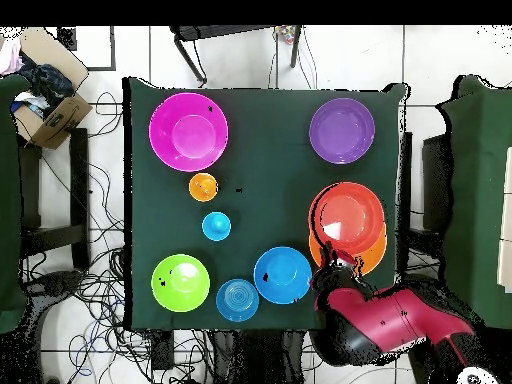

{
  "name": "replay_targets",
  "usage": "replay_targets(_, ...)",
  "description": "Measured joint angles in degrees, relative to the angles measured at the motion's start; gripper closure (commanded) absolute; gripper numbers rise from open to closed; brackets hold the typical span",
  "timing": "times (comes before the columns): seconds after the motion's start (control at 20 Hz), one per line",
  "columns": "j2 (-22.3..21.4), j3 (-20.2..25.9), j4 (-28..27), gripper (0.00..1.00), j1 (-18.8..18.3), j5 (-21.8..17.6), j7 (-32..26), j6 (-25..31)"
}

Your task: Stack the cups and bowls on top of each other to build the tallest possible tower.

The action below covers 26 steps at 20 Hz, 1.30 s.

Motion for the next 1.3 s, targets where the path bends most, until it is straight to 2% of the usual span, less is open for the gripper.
replay_targets(0.85, 0.32, -1.11, -0.43, 1.0, -0.3, -1.51, 0.0, -0.01)
replay_targets(1.3, 3.78, -2.58, -1.67, 1.0, -0.75, -3.26, 0.0, -0.01)
